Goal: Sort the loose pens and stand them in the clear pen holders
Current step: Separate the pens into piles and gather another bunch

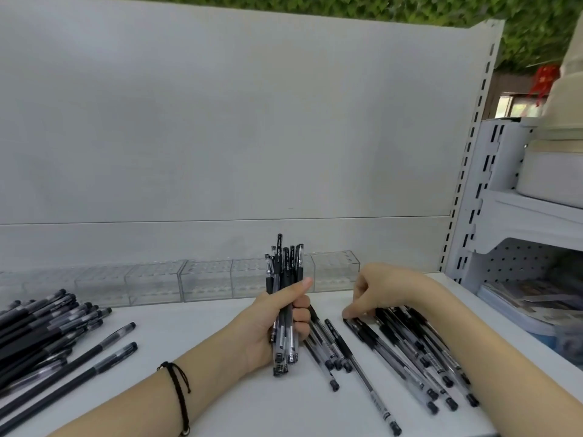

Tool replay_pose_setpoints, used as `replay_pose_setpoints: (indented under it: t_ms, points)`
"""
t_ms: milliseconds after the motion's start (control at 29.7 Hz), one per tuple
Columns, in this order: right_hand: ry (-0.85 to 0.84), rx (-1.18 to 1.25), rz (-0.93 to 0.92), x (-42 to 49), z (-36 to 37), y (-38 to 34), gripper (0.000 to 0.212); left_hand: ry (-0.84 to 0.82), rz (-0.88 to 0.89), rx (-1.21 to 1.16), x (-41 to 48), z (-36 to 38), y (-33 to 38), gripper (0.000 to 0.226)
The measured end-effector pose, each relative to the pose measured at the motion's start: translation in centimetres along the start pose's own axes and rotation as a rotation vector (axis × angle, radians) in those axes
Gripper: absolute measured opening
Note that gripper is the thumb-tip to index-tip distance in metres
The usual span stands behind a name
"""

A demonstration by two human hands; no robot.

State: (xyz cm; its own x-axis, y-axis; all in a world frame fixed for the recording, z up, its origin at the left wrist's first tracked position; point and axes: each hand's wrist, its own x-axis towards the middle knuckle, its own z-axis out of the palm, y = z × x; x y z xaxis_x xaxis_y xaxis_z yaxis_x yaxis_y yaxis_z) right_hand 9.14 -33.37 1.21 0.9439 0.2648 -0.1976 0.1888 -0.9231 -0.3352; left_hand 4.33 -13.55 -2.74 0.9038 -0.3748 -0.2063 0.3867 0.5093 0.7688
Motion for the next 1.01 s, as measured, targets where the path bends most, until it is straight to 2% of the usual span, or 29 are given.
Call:
replay_pose_setpoints:
  t_ms: [134, 269, 471, 538, 605, 706, 740, 841, 941, 1009]
  points:
    - [0.034, 0.03, 0.015, 0.2, 0.4, -0.4, 0.033, -0.023, -0.001, 0.018, 0.0, 0.0, 0.2, 0.033]
    - [0.011, 0.063, -0.002, 0.3, 0.5, -1.0, 0.035, -0.014, 0.014, 0.038, -0.2, -0.1, 0.1, 0.024]
    - [0.035, 0.162, -0.003, 0.1, 0.4, -1.5, 0.018, 0.081, 0.001, 0.073, 0.0, -0.6, 0.2, 0.013]
    - [0.018, 0.348, -0.047, -0.1, -0.2, -1.6, 0.022, 0.096, 0.02, 0.056, 0.0, -0.4, 0.2, 0.013]
    - [-0.01, 0.651, -0.155, -0.3, -0.5, -1.8, 0.04, 0.091, 0.027, 0.053, 0.0, -0.2, 0.1, 0.021]
    - [0.007, 0.938, -0.25, -0.6, -0.3, -2.7, 0.057, -0.004, 0.013, 0.064, -0.3, -0.1, 0.3, 0.018]
    - [0.033, 0.997, -0.26, -0.6, -0.1, -3.0, 0.053, -0.045, 0.005, 0.083, -0.5, 0.0, 0.3, 0.023]
    - [0.129, 1.075, -0.304, -0.2, 0.4, -3.5, 0.015, -0.096, 0.001, 0.187, -1.1, 0.1, 0.3, 0.038]
    - [0.23, 1.032, -0.348, -0.5, 0.5, -4.1, 0.009, -0.044, 0.086, 0.239, -1.5, 0.2, 0.8, 0.032]
    - [0.286, 1.004, -0.419, -0.9, 0.2, -5.0, 0.007, -0.034, 0.202, 0.302, -1.6, -0.1, 1.3, 0.029]
